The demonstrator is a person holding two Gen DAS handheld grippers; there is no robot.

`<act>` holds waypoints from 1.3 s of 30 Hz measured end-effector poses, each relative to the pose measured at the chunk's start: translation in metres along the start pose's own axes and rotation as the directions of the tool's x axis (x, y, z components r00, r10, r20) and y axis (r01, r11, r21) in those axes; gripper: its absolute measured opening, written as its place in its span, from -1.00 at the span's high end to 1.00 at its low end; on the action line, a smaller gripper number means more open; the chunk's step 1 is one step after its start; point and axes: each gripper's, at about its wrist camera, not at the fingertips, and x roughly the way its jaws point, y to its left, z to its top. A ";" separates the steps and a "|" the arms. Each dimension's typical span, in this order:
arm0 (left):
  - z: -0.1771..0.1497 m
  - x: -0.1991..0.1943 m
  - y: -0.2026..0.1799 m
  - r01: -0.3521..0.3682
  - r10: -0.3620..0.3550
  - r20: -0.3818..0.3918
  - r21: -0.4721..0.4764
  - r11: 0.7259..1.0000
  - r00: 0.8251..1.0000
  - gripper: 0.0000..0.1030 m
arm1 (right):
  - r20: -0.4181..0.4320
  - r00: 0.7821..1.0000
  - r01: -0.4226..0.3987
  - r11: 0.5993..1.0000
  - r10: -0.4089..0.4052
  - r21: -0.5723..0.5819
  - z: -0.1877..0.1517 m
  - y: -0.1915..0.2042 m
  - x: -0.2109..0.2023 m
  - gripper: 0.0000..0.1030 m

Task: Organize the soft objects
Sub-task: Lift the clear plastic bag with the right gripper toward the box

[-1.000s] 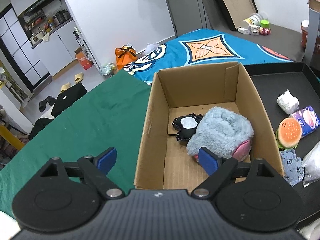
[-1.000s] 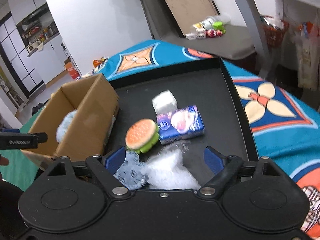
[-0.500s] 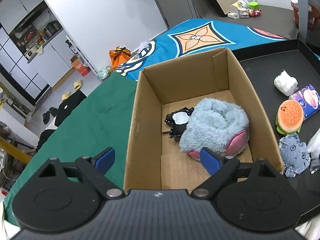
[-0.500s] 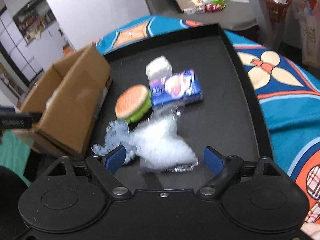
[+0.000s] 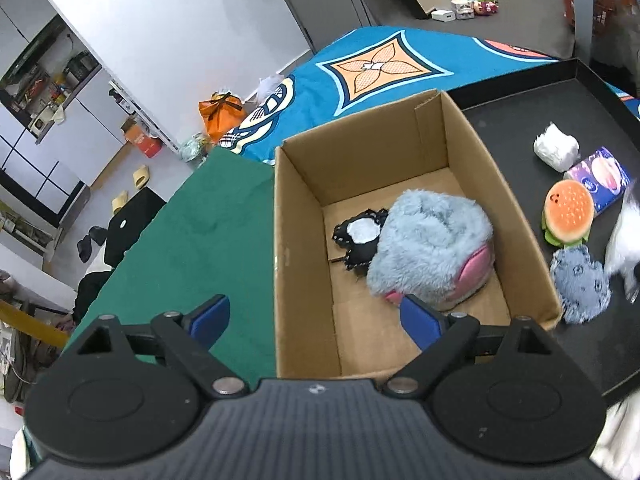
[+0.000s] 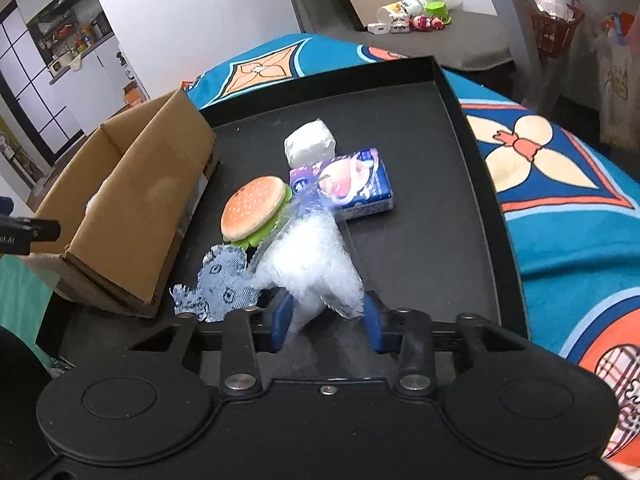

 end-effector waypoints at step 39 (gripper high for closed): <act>-0.021 0.001 0.043 0.062 -0.045 0.086 -0.205 0.977 0.995 -0.63 | 0.170 0.985 0.014 0.987 0.013 -0.161 0.076 0.082 -0.044 0.79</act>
